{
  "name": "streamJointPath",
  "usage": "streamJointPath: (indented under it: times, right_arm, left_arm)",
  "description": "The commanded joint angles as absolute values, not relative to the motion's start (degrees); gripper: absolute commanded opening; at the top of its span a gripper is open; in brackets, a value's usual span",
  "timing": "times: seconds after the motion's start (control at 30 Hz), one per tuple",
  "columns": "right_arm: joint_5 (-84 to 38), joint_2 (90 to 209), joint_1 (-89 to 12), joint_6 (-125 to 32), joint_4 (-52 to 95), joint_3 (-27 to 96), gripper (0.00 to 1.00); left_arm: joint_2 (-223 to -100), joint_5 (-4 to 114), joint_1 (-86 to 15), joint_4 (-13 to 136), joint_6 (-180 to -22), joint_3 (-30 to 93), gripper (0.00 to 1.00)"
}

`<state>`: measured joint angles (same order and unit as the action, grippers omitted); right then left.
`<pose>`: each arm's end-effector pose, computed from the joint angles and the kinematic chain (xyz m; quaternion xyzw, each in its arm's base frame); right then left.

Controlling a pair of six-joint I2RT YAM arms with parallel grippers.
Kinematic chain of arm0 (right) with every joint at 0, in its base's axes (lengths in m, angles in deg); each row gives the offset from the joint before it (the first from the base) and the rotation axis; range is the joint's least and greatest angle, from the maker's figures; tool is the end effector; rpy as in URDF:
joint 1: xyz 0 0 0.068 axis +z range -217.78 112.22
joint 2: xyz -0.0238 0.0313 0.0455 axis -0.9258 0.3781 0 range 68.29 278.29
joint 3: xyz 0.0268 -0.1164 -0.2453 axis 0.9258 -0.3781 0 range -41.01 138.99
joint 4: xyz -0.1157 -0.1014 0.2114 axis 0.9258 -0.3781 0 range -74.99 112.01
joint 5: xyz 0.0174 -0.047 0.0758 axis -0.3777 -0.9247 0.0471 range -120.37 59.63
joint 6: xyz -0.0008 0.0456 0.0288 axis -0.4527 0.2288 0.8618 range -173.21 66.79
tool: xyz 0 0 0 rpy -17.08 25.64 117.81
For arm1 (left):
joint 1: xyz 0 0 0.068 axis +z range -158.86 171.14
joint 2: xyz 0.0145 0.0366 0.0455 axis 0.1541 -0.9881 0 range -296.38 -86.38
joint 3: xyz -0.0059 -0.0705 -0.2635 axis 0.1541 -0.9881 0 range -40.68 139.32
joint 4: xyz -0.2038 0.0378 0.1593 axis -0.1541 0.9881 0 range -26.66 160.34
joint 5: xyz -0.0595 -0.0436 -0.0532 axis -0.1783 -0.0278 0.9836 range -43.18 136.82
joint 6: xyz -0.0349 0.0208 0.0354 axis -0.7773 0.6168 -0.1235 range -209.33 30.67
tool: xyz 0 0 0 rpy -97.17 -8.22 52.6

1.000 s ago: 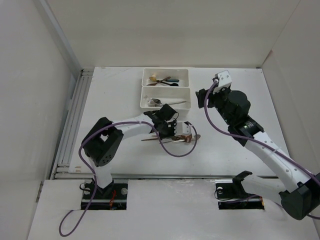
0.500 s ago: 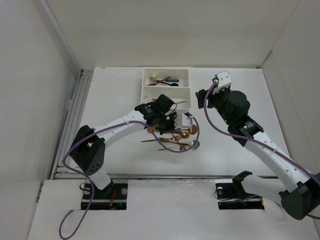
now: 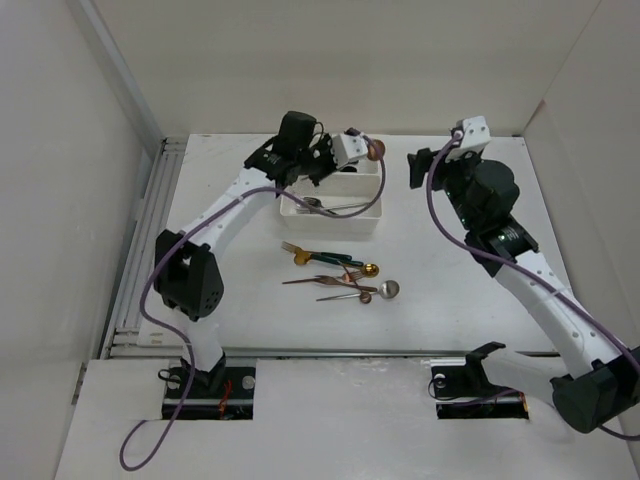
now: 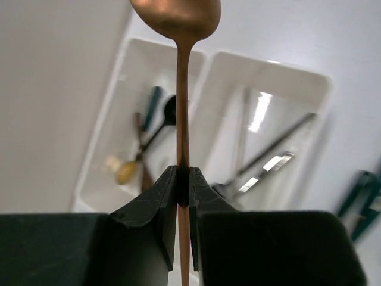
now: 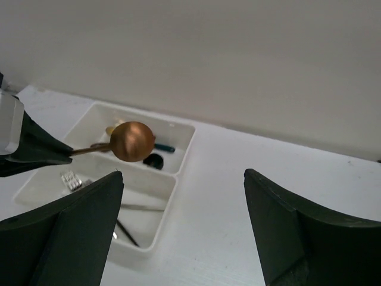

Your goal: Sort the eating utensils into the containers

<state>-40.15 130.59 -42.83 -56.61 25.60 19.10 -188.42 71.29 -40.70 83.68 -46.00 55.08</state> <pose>0.2323 0.1013 0.4005 -0.1113 0.6896 0.0749 0.7117 0.3493 -0.2342 0.3570 0.5954 0.5911 -0.1280 0.5289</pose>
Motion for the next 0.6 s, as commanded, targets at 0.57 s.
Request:
streamJointPath:
  times: [0.57]
  right_arm:
    - [-36.53, 140.98, -49.77, -61.65, 29.74, 31.76, 0.87]
  left_arm:
    - [-214.53, 65.90, -34.35, 58.67, -30.97, 72.53, 0.24]
